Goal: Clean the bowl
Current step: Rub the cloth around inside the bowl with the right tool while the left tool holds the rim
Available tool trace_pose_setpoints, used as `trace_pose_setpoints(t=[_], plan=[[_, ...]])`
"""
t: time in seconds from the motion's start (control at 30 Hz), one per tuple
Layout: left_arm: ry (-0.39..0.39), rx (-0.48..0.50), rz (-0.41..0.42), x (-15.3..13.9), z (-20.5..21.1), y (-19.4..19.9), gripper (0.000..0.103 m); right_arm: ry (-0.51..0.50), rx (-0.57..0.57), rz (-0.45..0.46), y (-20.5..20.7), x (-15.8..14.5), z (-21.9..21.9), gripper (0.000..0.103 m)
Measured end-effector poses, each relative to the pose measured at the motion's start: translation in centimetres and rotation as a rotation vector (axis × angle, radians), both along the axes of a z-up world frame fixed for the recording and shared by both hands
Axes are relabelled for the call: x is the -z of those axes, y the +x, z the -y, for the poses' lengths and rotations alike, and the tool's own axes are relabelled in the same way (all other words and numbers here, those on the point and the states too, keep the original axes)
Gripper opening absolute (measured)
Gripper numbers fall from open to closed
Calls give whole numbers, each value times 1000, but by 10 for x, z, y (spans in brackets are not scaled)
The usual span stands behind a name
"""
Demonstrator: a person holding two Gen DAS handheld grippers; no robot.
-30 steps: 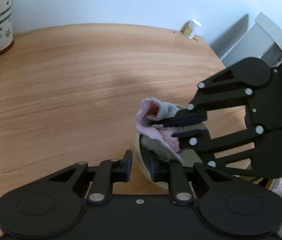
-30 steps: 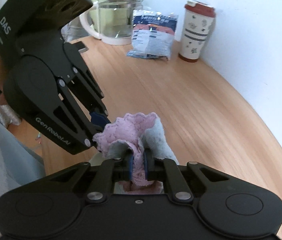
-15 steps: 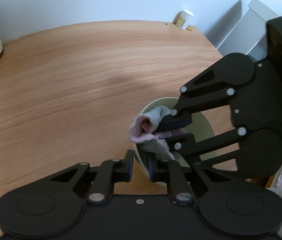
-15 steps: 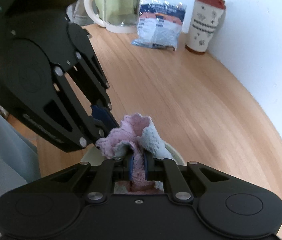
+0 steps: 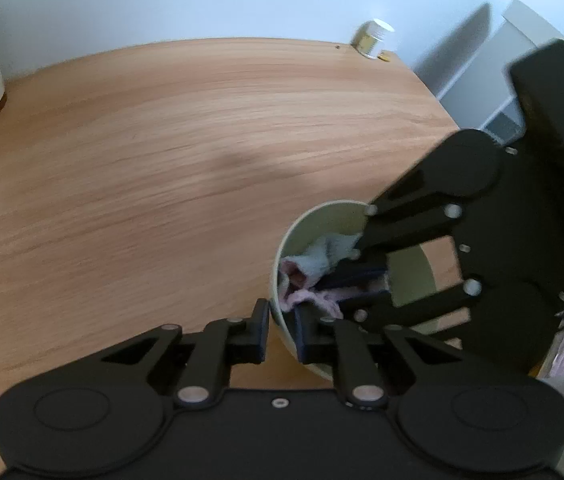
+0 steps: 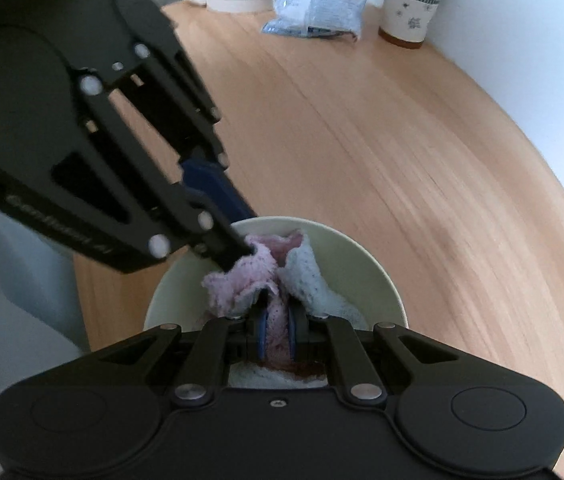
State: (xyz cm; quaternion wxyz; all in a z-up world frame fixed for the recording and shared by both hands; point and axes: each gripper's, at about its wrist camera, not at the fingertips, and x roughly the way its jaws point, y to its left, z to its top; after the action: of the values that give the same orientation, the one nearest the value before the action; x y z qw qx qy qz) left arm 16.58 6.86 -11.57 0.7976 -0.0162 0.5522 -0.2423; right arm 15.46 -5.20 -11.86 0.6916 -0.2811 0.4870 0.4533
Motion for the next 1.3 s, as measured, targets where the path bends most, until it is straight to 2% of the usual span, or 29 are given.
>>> trace_pose_setpoints(t=[0.07,0.2,0.47,0.73,0.97,1.07,1.13,1.23,1.3], plan=[[15,11,9,0,3,-1,11,4,30,20,-1,-12,3,11],[5,8,6,2,2,1,10,30,113,136,-5,-35,10,11],[18,33,13,2,4,2,11,-24,113,202,-4,-15,-1,11],[8,14,1,0,4,5,13,-42,165,153,6,9,-5,10],[1,-36,-22,0,4,8,12,-38,212,63,19,16,-3,11],[0,-55,-33,1,4,10,11,-41,229,42,21,6,-1,11],[5,-56,-34,2,6,10,11,-28,255,60,16,-11,3,11],[8,-67,-34,2,6,12,11,-57,354,93,14,-26,9,11],[0,-69,-40,2,5,12,11,-62,398,88,14,-25,12,11]])
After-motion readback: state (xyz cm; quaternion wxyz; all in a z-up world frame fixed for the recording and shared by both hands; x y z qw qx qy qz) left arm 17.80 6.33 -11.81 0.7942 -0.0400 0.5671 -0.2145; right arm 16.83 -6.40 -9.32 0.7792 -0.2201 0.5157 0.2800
